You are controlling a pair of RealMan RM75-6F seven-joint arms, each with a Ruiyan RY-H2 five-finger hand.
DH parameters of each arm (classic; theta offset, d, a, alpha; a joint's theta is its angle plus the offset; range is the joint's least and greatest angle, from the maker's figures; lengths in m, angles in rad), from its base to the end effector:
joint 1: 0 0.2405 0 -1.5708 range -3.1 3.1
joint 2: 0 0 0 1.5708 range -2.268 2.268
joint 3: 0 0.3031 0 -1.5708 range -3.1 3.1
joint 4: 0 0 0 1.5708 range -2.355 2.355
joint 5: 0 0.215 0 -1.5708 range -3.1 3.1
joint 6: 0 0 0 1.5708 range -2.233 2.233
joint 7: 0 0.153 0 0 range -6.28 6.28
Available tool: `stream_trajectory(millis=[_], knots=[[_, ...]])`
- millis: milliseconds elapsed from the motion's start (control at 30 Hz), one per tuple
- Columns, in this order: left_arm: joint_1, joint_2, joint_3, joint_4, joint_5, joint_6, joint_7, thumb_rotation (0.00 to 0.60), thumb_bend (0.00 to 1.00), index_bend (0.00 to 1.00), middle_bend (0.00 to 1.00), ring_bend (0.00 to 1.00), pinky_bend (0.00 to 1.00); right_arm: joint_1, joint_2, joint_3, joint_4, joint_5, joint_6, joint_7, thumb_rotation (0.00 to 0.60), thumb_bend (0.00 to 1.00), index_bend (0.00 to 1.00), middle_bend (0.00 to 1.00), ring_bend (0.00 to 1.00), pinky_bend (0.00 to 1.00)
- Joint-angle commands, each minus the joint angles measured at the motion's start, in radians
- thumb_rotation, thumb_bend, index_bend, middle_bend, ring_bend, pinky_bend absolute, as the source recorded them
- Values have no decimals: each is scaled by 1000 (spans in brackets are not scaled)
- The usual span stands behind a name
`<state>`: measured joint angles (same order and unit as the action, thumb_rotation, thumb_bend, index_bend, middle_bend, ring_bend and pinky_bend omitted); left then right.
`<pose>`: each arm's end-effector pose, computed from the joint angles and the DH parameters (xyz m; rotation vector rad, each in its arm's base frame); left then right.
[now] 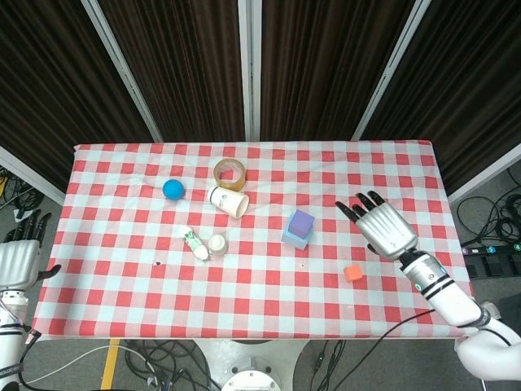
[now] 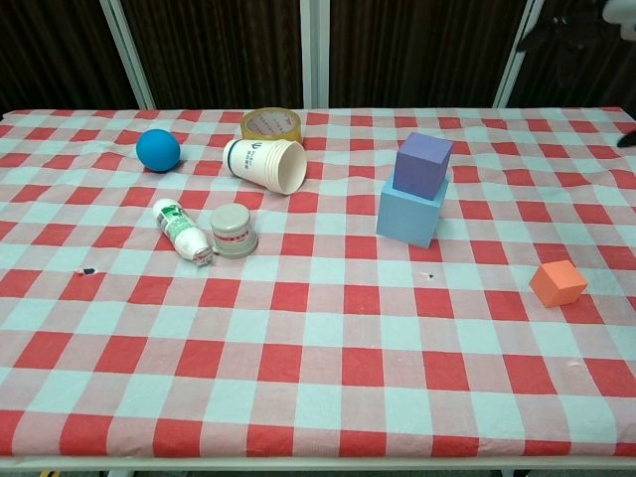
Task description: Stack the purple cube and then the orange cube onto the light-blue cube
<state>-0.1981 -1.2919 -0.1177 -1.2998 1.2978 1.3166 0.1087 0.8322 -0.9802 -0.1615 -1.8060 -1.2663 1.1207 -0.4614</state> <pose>-0.4107 0.2549 0.1464 -1.3463 -0.8280 -0.6630 -0.2059 -0.3511 0.1452 2.0191 -0.4164 0.6059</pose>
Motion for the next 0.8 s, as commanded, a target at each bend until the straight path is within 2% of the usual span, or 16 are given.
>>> stream_trajectory(millis=[33, 167, 433, 800], knots=[[8, 5, 9, 1, 13, 9, -19, 600, 106, 134, 139, 127, 250, -81, -14, 1, -68, 101, -35, -123, 600, 41, 90, 326, 140, 190], [15, 8, 16, 9, 21, 11, -43, 600, 106, 134, 139, 127, 250, -107, -68, -5, -29, 113, -70, -140, 600, 41, 92, 331, 140, 190], [19, -4, 19, 27, 25, 13, -59, 600, 106, 134, 139, 127, 250, -125, -141, -4, 106, -60, -125, -31, 600, 41, 144, 358, 155, 191], [2, -16, 12, 39, 38, 6, -64, 600, 106, 134, 139, 127, 250, -145, -220, 4, 208, -116, -205, 51, 600, 45, 164, 362, 155, 191]])
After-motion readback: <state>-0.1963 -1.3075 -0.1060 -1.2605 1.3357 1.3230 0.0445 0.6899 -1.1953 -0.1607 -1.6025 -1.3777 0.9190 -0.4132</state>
